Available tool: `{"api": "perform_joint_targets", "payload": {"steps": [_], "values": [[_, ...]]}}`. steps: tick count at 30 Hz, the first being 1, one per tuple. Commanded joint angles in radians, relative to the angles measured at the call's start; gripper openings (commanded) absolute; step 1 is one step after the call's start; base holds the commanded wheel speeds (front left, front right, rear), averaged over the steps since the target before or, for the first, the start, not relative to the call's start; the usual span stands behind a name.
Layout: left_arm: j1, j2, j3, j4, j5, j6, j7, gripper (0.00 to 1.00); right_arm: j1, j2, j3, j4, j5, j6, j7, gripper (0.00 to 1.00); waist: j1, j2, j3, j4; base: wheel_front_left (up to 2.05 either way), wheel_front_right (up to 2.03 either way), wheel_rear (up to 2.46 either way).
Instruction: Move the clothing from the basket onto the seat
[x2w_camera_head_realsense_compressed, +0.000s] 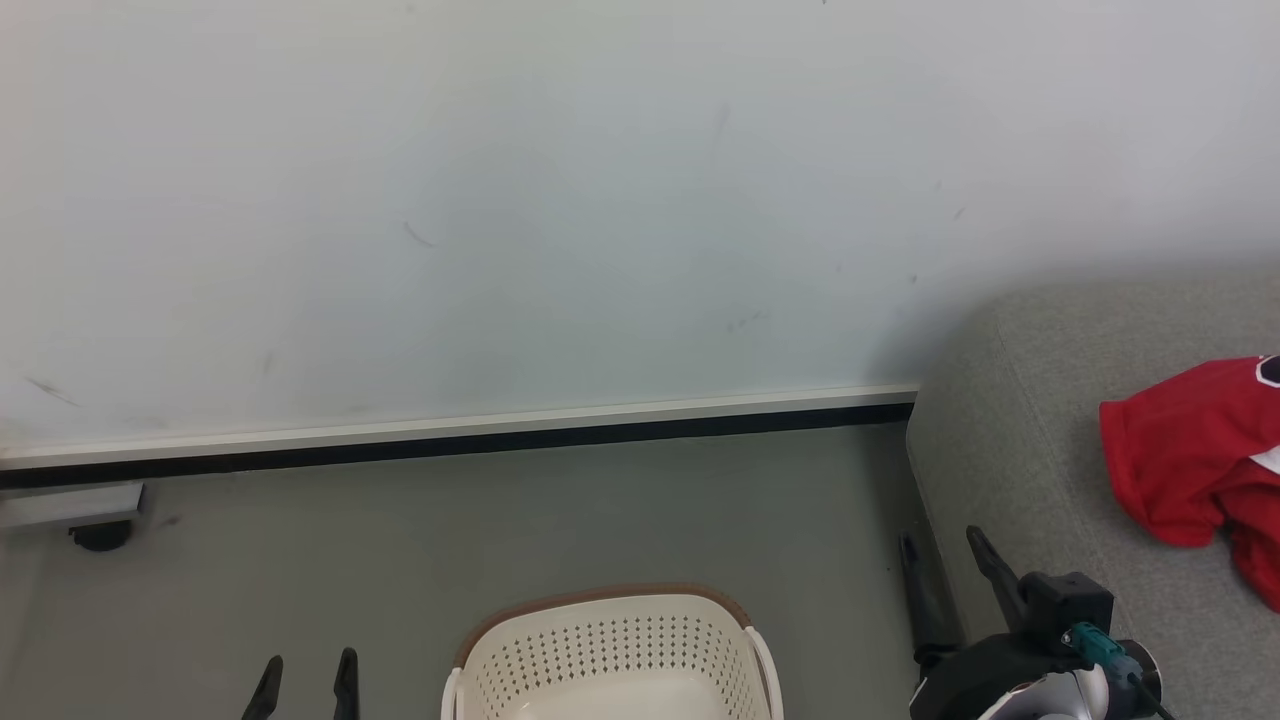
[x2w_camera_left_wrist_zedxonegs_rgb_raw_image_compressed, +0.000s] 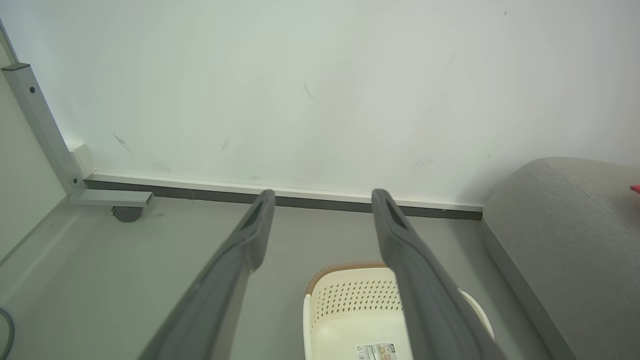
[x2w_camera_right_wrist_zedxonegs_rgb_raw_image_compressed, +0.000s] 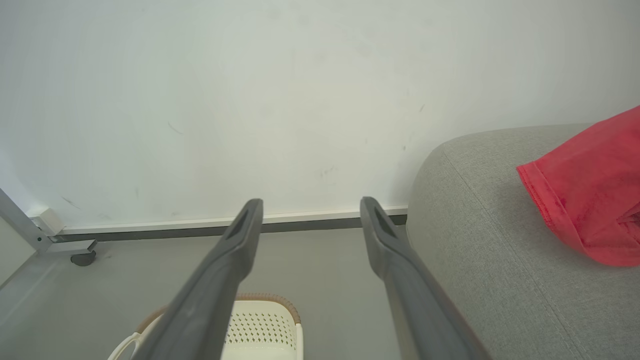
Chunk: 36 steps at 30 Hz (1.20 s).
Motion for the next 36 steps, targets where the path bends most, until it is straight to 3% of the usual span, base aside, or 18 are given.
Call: {"api": "perform_joint_targets", "payload": {"steps": [1,20,21,26,36], "values": [[-0.010,-0.005,0.006,-0.002,0.006,-0.002,-0.005,1.00,-0.006,-0.018,0.018,0.001,0.021,0.000,-0.004,1.00,0.0000,0.0000,0.005,-0.001,0.00,0.00,0.00],[0.000,-0.018,0.041,0.000,0.030,-0.012,-0.005,1.00,0.035,-0.003,0.035,-0.050,0.002,0.000,-0.005,1.00,0.0000,0.0000,0.000,-0.007,0.00,0.00,0.00],[0.000,-0.020,0.043,0.000,0.031,-0.011,-0.005,0.00,0.035,-0.003,0.036,-0.050,0.003,0.000,-0.004,0.00,0.0000,0.0000,0.000,-0.008,0.00,0.00,0.00],[0.020,-0.032,0.035,0.037,0.024,-0.017,0.007,0.00,0.071,-0.003,0.033,-0.012,0.016,0.000,0.007,0.00,0.0000,0.0000,0.000,-0.008,0.00,0.00,0.00],[0.005,-0.040,0.046,0.035,-0.162,-0.037,0.055,0.00,0.091,0.004,-0.027,-0.059,0.218,0.000,0.065,0.00,0.0000,0.0000,0.006,-0.008,0.00,0.00,0.00]]}}
